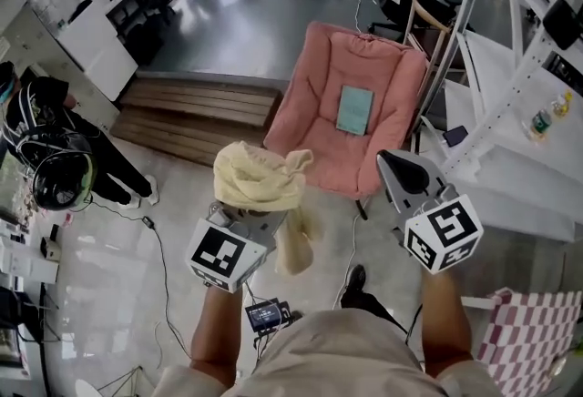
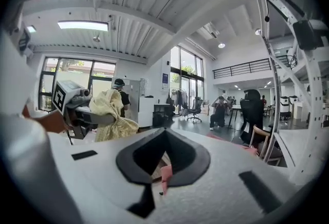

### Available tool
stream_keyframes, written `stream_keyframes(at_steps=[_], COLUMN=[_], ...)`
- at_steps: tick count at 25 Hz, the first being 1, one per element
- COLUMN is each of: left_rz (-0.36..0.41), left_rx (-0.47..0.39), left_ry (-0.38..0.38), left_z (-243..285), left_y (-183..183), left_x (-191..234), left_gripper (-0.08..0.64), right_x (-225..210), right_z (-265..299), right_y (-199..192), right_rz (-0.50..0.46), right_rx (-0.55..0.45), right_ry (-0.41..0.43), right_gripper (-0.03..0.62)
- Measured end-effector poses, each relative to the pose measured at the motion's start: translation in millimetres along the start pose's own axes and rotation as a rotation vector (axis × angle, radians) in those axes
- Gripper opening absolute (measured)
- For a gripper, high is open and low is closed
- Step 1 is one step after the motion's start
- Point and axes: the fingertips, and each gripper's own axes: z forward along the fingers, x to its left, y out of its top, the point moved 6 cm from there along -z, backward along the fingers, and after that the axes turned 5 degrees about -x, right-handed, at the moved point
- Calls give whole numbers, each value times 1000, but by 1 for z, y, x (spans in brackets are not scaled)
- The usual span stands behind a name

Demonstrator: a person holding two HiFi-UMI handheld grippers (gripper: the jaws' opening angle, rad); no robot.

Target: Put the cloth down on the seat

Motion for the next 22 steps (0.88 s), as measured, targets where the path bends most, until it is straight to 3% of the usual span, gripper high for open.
stream_keyframes(at_steps=[9, 22], left_rz=[-29, 28], left_rx=[60, 68], left_ry=[103, 126], left_z=[84, 167], left_y=[2, 1], left_x=[18, 21], left_gripper=[141, 141], right_x=[-94, -173], right_z=[47, 64], right_y=[-8, -23], right_rz=[26, 60], right_rx=[0, -8], right_ry=[96, 137], right_gripper=[-8, -8])
